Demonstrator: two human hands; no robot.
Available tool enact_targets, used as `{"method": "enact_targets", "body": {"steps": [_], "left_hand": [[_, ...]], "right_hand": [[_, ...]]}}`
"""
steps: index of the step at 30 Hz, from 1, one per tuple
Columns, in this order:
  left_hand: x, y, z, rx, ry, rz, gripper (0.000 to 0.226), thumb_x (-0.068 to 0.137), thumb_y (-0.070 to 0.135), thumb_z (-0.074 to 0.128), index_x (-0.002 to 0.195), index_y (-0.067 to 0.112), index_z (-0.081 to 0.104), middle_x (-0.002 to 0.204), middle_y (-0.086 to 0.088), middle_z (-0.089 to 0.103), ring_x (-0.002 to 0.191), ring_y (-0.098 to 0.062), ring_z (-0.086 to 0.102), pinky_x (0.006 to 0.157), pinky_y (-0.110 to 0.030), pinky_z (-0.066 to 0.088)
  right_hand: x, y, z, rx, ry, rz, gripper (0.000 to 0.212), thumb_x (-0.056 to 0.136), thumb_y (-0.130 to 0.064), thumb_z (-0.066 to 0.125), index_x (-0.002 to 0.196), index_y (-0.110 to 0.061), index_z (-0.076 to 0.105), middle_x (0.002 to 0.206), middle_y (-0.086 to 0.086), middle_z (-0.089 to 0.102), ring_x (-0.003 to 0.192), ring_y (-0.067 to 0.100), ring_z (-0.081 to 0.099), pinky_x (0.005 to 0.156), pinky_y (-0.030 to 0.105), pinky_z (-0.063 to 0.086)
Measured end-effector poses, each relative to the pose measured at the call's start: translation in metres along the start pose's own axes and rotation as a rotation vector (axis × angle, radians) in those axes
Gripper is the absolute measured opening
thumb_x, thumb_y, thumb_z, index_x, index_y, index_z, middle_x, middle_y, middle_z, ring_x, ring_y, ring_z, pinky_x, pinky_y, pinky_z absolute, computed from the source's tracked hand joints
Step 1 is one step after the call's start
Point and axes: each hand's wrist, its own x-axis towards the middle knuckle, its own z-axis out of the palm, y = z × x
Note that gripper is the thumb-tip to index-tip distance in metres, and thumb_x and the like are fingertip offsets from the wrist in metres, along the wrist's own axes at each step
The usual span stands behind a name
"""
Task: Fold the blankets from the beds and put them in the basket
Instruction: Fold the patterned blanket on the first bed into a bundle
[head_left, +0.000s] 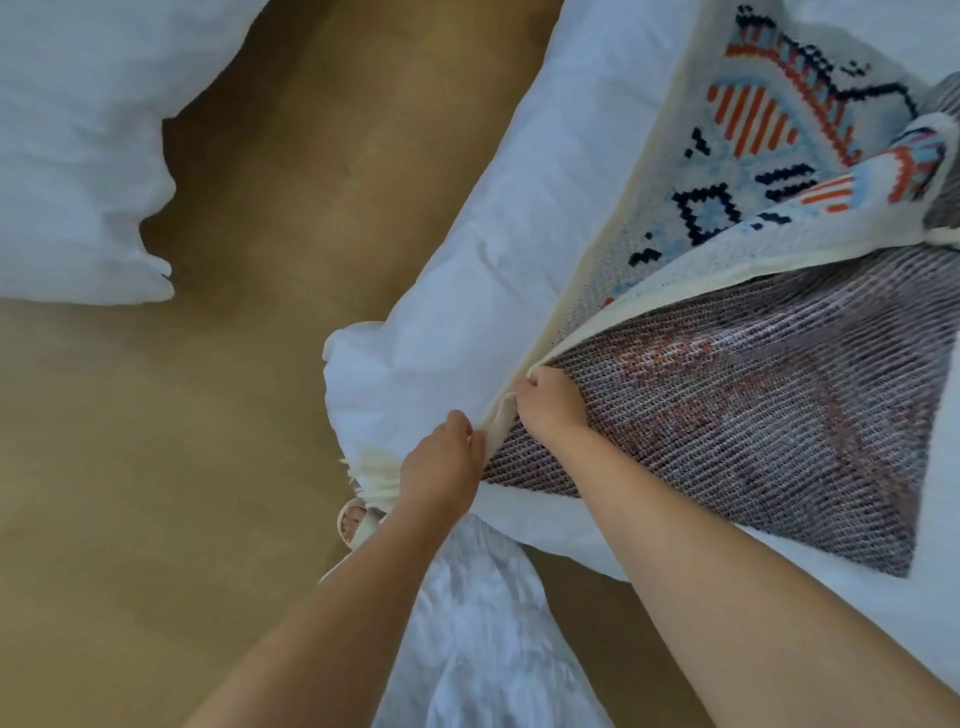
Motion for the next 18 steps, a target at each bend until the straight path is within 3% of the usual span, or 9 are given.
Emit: {"method": "enact_targets", "body": {"steps": [6,12,16,18], "left_hand": [[0.008,0.006,-0.026,0.124,-0.123,0.093,0.034,0.097,0.028,0.039,0.127,0.013,0.04,0.125,-0.007,0.045,0.103,-0.026,0.054,0.077,-0.036,0.045],[0.048,0.053,-0.059,0.112,-0.1,0.236,0.037,0.093,0.012,0.037,0.13,0.015,0.042,0.132,-0.005,0.044,0.115,-0.022,0.051,0.09,-0.038,0.044],[0.085,0.069,-0.083,0.23,-0.104,0.239,0.037,0.093,0.006,0.034,0.128,0.015,0.045,0.128,-0.004,0.048,0.112,-0.022,0.051,0.083,-0.033,0.042],[0.101,0.078,-0.093,0.335,-0.146,0.242,0.037,0.094,0.008,0.034,0.129,0.015,0.044,0.128,-0.004,0.048,0.111,-0.023,0.052,0.082,-0.032,0.041]], "right_hand": [[-0.004,0.006,-0.004,0.134,-0.038,0.046,0.038,0.095,-0.019,0.044,0.059,-0.013,0.034,0.059,0.001,0.04,0.052,0.017,0.036,0.051,0.028,0.028],[0.002,-0.011,-0.002,0.247,-0.059,0.069,0.039,0.088,-0.011,0.047,0.051,-0.014,0.033,0.053,0.001,0.037,0.054,0.02,0.035,0.053,0.032,0.027],[0.01,-0.021,0.004,0.208,-0.081,0.03,0.042,0.089,-0.016,0.046,0.051,-0.015,0.03,0.052,0.0,0.033,0.058,0.022,0.035,0.049,0.032,0.025],[0.018,-0.018,0.012,0.199,-0.101,0.103,0.041,0.09,-0.02,0.044,0.052,-0.015,0.03,0.053,0.0,0.032,0.056,0.022,0.037,0.047,0.03,0.025]]}}
